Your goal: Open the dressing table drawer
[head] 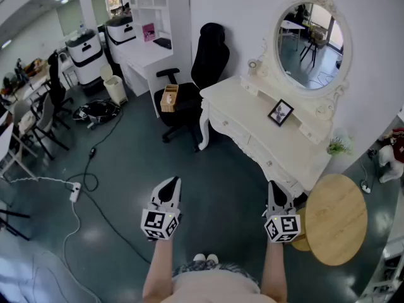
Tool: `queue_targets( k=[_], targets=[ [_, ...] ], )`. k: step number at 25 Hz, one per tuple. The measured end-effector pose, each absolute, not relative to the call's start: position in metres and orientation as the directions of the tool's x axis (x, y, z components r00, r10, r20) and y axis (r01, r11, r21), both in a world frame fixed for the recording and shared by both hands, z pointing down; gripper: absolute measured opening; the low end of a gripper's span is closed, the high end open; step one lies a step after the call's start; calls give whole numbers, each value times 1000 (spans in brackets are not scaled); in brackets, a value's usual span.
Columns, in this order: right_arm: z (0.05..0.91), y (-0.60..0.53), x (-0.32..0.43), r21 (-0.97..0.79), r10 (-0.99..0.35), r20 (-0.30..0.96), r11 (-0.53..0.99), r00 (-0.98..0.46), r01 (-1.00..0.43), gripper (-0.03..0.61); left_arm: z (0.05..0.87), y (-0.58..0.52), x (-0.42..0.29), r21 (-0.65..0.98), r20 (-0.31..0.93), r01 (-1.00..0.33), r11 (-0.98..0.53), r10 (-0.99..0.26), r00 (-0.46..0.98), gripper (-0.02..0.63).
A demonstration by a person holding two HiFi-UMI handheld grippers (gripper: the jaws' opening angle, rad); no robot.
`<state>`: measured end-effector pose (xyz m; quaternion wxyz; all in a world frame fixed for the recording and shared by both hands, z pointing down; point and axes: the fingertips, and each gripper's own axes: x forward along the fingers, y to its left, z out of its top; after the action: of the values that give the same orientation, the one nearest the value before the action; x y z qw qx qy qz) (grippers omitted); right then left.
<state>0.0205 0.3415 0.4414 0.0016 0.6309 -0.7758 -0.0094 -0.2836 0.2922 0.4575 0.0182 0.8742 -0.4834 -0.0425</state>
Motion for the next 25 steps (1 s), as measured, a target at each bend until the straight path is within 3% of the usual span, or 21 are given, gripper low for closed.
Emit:
queue_targets(
  k=[25],
  targets=[
    [450,360,24,-53,-974,-6,226,-226,-973,12,465,307,-267,99,-33,-809,-580,-814,579,28]
  ],
)
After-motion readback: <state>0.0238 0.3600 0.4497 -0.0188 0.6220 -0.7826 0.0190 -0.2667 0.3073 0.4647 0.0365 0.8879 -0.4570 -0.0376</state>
